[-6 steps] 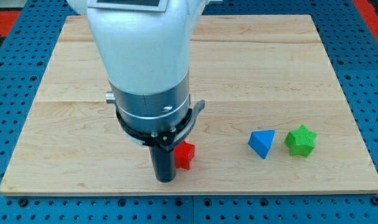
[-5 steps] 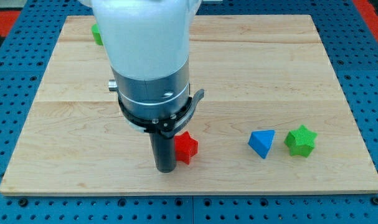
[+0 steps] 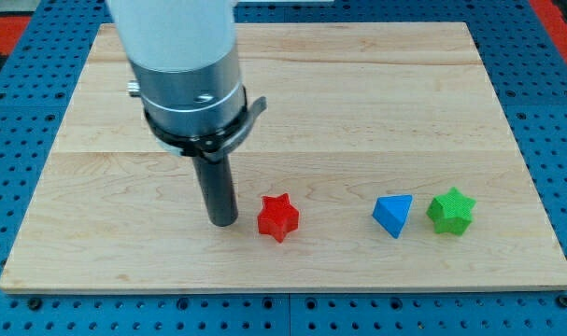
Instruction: Move the red star closer to the blue triangle
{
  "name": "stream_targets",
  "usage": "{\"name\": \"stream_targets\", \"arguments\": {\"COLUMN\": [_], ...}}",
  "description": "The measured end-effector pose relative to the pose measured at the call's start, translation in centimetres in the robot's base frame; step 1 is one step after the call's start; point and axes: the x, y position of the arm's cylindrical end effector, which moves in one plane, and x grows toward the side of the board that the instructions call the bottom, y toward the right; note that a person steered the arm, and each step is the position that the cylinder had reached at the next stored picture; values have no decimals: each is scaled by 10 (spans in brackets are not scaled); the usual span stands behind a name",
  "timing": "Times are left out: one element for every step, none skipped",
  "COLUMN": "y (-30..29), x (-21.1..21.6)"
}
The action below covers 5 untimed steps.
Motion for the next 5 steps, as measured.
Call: {"name": "stream_targets", "arguments": {"y": [27,52,74,96,113], "x": [0,1,1,1,1]}}
